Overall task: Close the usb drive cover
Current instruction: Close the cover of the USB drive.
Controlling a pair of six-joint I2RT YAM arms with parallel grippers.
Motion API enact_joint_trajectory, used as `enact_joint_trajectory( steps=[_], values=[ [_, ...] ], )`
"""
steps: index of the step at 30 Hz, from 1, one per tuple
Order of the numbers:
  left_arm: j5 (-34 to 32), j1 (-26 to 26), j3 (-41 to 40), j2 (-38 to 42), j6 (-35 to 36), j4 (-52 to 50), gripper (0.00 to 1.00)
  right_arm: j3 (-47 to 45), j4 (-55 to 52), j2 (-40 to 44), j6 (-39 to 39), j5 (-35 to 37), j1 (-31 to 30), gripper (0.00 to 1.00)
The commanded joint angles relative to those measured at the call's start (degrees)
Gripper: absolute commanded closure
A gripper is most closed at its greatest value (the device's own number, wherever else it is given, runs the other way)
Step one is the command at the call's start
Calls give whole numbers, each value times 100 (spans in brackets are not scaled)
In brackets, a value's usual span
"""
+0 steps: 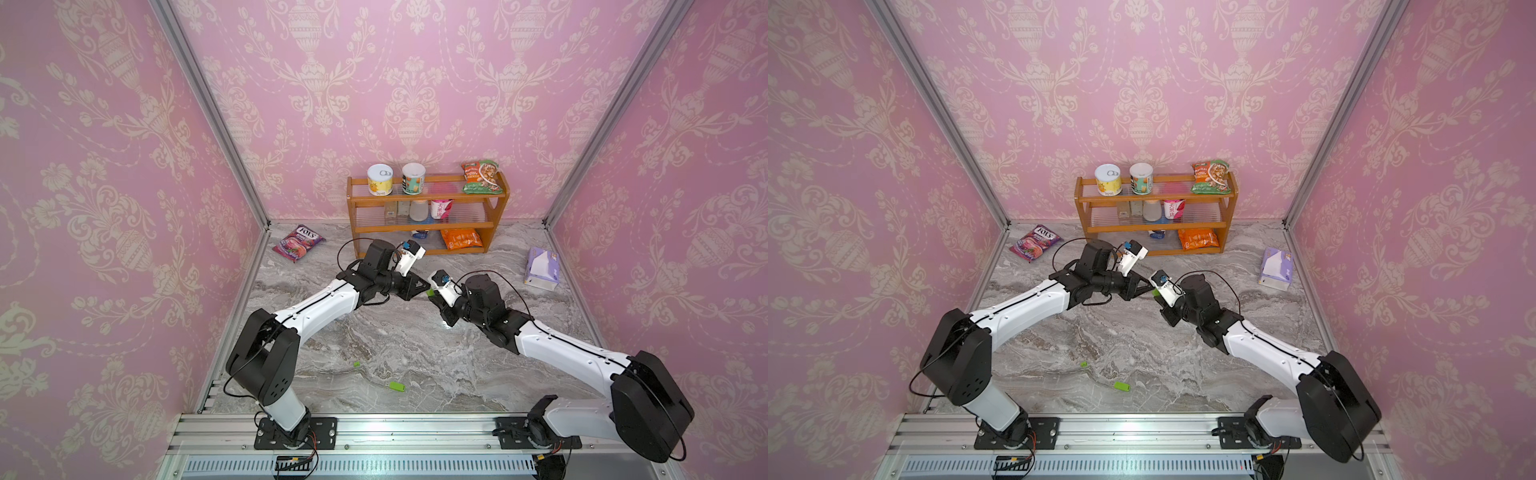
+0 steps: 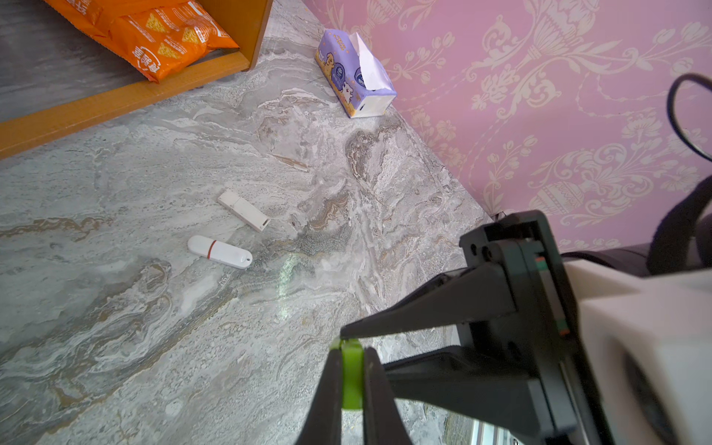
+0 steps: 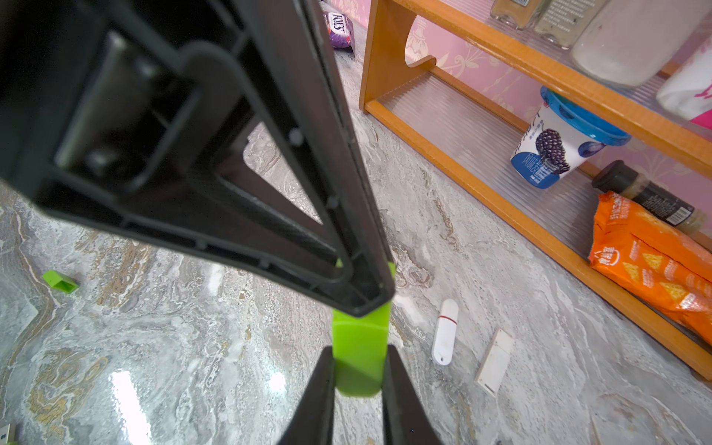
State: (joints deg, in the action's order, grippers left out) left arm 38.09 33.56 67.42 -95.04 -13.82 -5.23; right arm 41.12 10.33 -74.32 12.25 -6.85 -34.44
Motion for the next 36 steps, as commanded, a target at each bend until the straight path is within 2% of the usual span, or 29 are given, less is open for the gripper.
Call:
enact_joint_trajectory(
  steps=[1, 9, 16, 20, 25, 30, 33, 36],
  values=[
    [481, 706, -314, -540, 117, -1537, 95, 897, 2746, 494, 191, -318, -213, 100],
    [171, 749, -489, -404, -118, -1107, 92, 1003, 3153, 271, -53, 357, -300, 100],
    [-179, 753, -1082, 60, -491, -78, 90, 856, 3866, 208, -296, 593, -348, 100],
    [-29, 756, -1223, 14, -586, 221, 89, 766, 4134, 232, -296, 498, -352, 100],
    [277, 749, -1061, -228, -519, 84, 87, 701, 4294, 234, -249, 103, -353, 100],
    [235, 665, -970, -179, -432, -108, 83, 662, 3881, 377, -168, -136, -349, 100],
    [132, 427, -976, -4, -496, -91, 80, 639, 3375, 502, -146, -89, -353, 100],
    [-89, 23, -1022, 349, -587, -103, 72, 443, 2794, 717, -213, 68, -345, 100]
  ],
)
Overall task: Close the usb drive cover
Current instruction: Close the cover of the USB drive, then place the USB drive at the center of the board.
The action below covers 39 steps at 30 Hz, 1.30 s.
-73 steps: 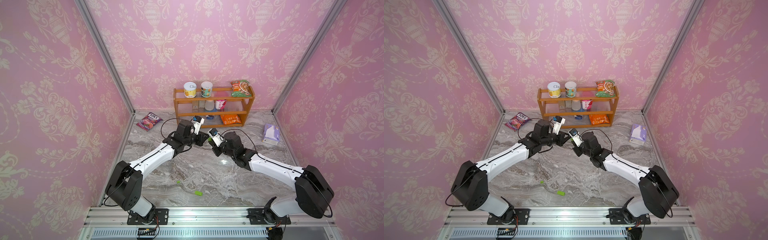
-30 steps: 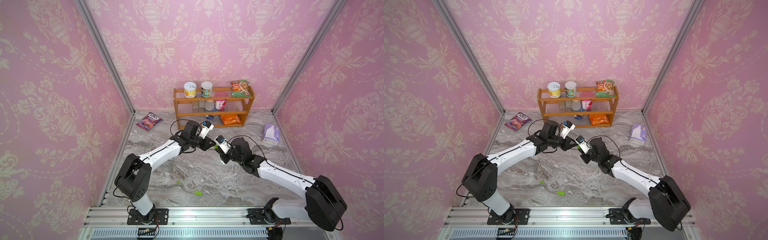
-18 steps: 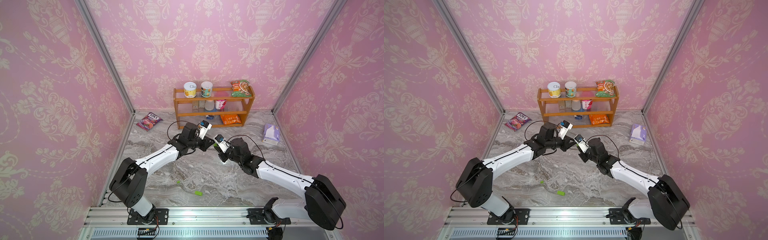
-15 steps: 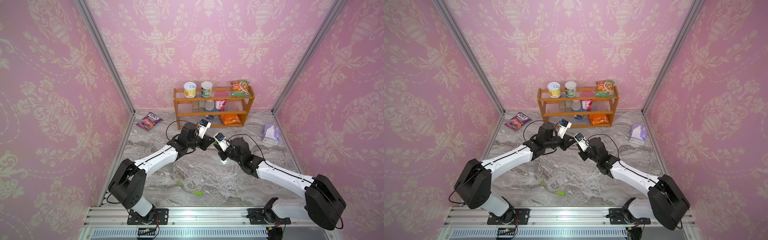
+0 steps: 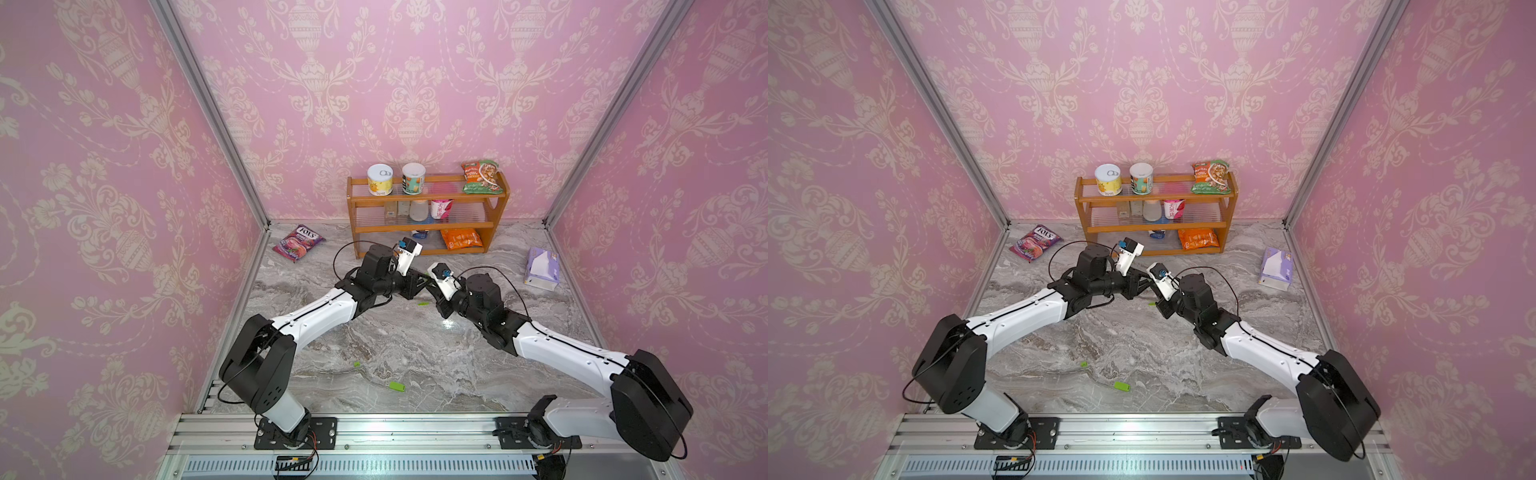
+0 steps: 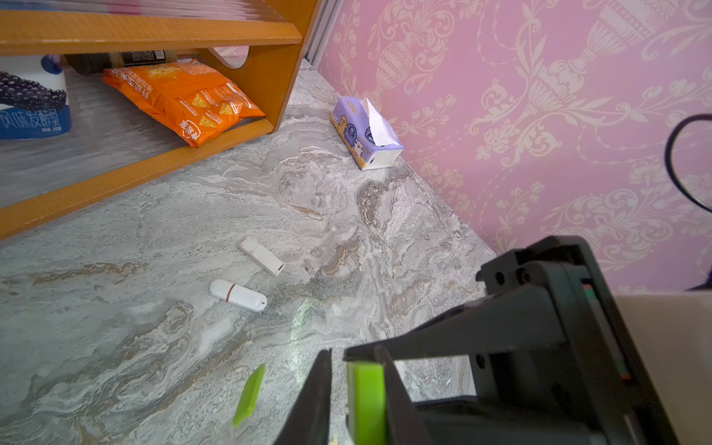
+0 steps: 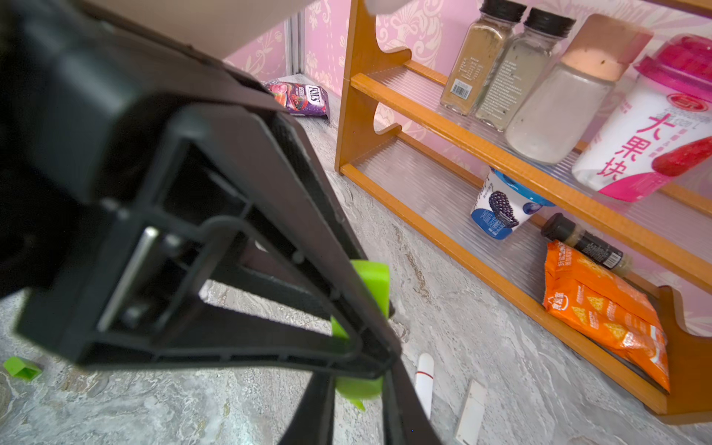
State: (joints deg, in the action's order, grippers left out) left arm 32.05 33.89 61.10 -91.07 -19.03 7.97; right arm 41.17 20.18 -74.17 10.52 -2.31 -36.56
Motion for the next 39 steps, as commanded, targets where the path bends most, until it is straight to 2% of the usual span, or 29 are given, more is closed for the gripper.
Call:
enact_joint_trajectory(
  steps=[1, 4, 10, 20, 21, 22, 27, 30, 31, 32, 33, 37, 39],
  values=[
    [416, -138, -452, 121, -113, -1359, 68, 375, 1619, 763, -77, -357, -114, 100],
    [331, -430, -482, 475, -231, -1195, 59, 245, 1149, 850, -157, -502, -101, 100],
    [88, -585, -291, 678, -453, -996, 57, 234, 293, 724, -239, -584, -106, 100],
    [-541, -793, -702, 1238, -916, -209, 51, 468, -800, 187, -352, -631, -102, 100],
    [-611, -809, -728, 1294, -948, -177, 48, 480, -811, 92, -363, -622, -97, 100],
    [-664, -814, -760, 1355, -962, -136, 40, 452, -753, 21, -393, -636, -97, 100],
    [-1076, -875, -820, 1564, -987, -172, 37, 569, -762, -445, -582, -754, -97, 100],
    [-1510, -944, -965, 1866, -950, -205, 36, 660, -938, -715, -821, -512, -95, 100],
    [-1739, -963, -985, 1986, -908, -313, 21, 786, -1186, -836, -910, -355, -94, 100],
    [-1986, -970, -986, 2070, -870, -434, 11, 940, -1464, -967, -1010, -240, -97, 100],
    [-2213, -972, -978, 2146, -790, -576, 8, 1103, -1760, -1115, -1124, -89, -106, 100],
    [-2633, -981, -927, 2225, -551, -928, 8, 1178, -1952, -1431, -1913, 327, -134, 100],
    [-2594, -989, -929, 2187, -515, -972, 8, 1352, -2315, -1637, -2277, 583, -132, 100]
  ],
)
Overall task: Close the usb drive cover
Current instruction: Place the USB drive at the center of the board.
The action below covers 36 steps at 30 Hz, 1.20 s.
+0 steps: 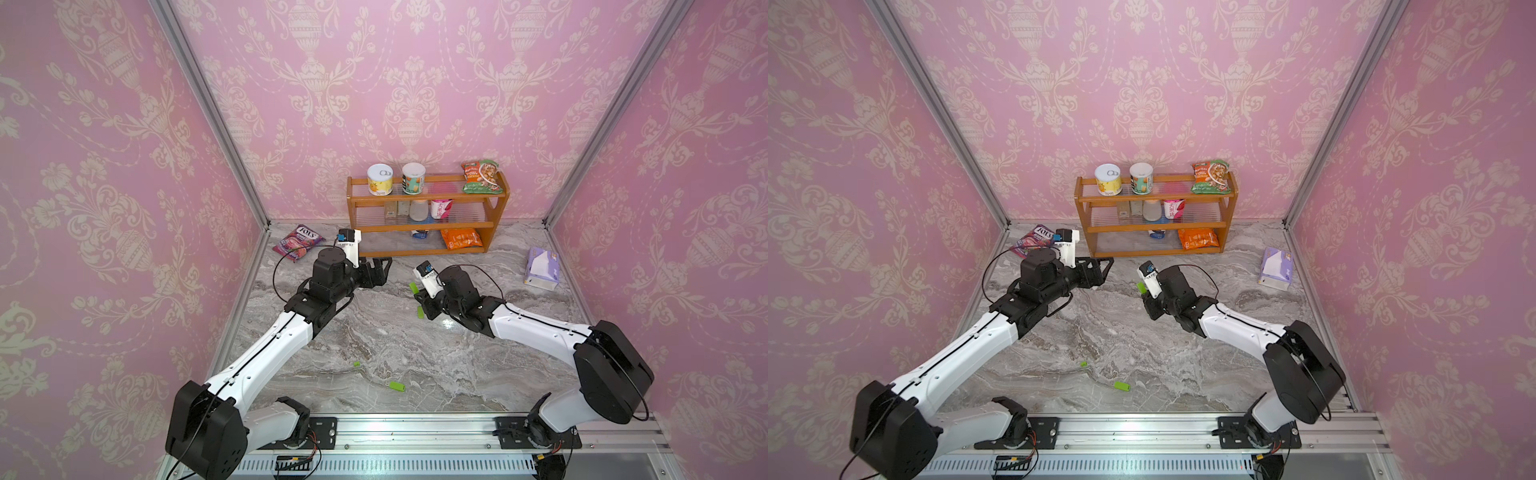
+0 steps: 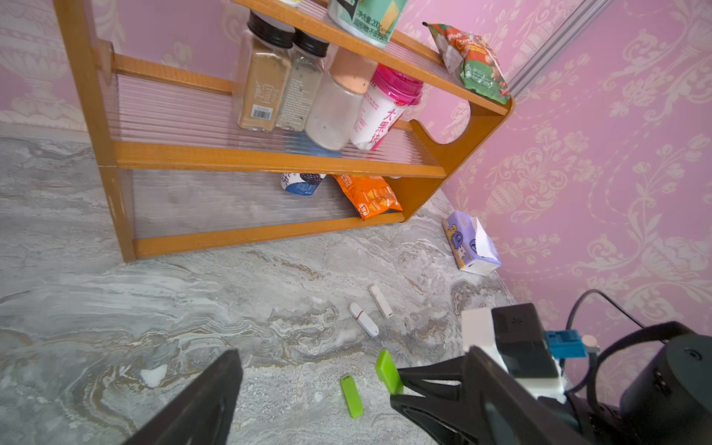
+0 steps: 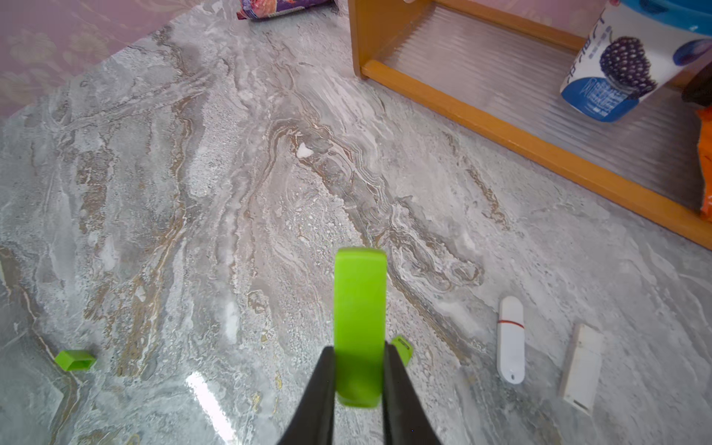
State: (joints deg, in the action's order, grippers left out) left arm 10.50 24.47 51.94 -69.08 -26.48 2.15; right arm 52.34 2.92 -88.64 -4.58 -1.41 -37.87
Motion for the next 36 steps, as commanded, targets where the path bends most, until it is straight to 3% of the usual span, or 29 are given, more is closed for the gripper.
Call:
enact_joint_trajectory(
  steps=[1, 6, 12, 20, 36],
  values=[
    [-398, -47, -18, -41, 231, -400, 8, 306, -746, -302, -972, 586, -4, 100],
    [-306, -47, -48, -150, 253, -409, 8, 269, -692, -651, -1852, 662, -113, 100],
    [-330, -52, -137, -56, 371, -461, 8, 531, -987, -1133, -2290, 796, -334, 100],
    [-483, -56, -276, 234, 432, -583, 8, 568, -1087, -1371, -2617, 1081, -416, 100],
    [-746, -89, -387, 405, 582, -700, 8, 1052, -1622, -1855, -2561, 1312, -454, 99]
  ],
)
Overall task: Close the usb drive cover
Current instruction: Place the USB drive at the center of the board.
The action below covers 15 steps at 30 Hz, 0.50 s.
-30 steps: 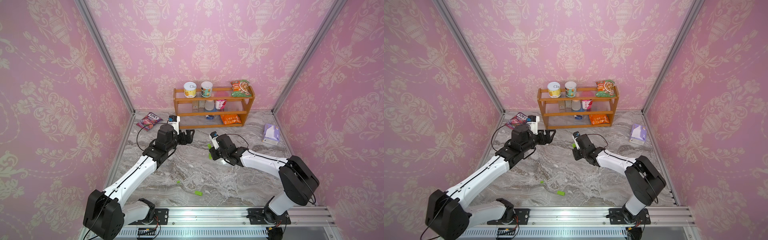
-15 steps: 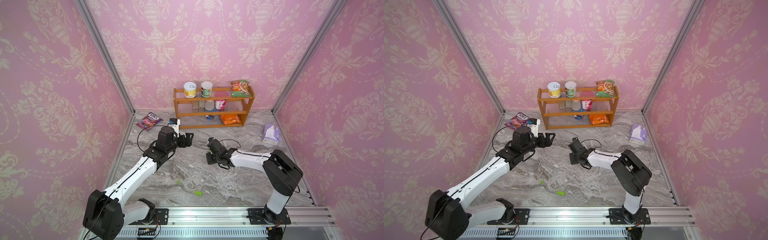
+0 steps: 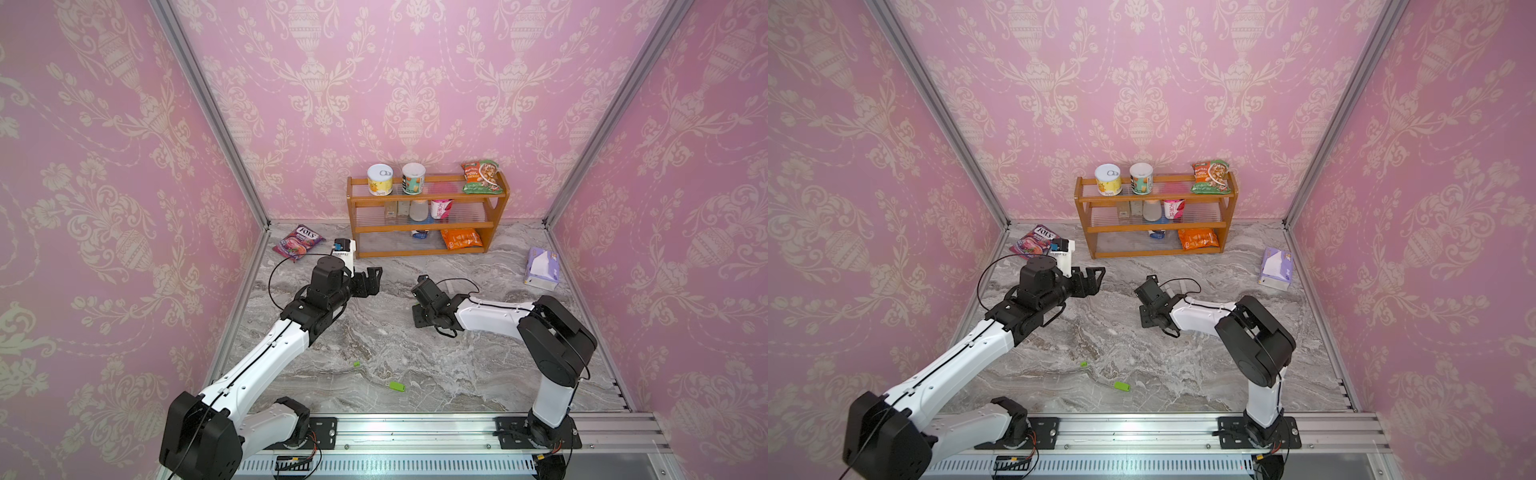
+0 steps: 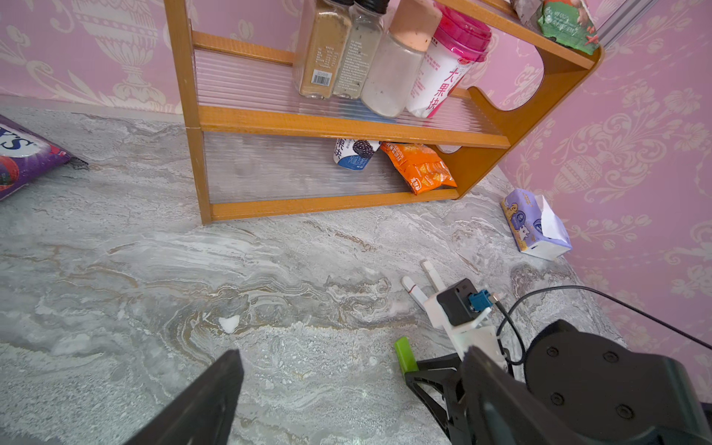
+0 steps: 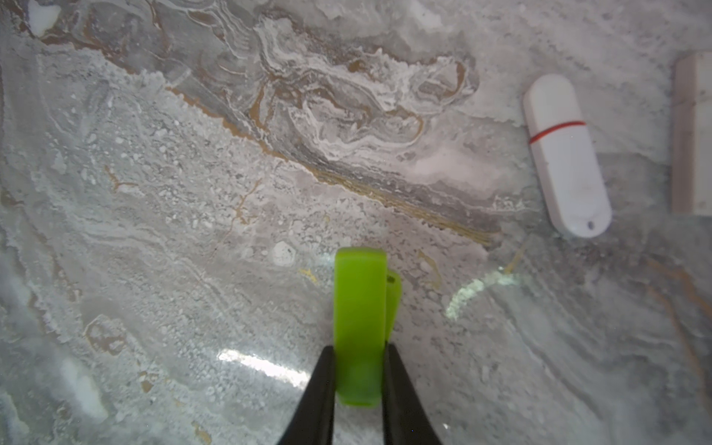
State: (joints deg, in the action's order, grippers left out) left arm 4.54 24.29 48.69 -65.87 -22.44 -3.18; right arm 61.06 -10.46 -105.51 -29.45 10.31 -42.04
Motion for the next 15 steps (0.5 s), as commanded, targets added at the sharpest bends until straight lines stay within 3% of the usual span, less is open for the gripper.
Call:
enact_joint_trajectory(
  steps=[1, 15],
  values=[
    [-144, -74, -61, 83, 177, -182, 8, 191, -282, -192, -80, 119, -33, 98],
    [-205, -109, -105, 144, 232, -251, 8, 675, -499, -553, 187, 79, 251, 96]
  ],
)
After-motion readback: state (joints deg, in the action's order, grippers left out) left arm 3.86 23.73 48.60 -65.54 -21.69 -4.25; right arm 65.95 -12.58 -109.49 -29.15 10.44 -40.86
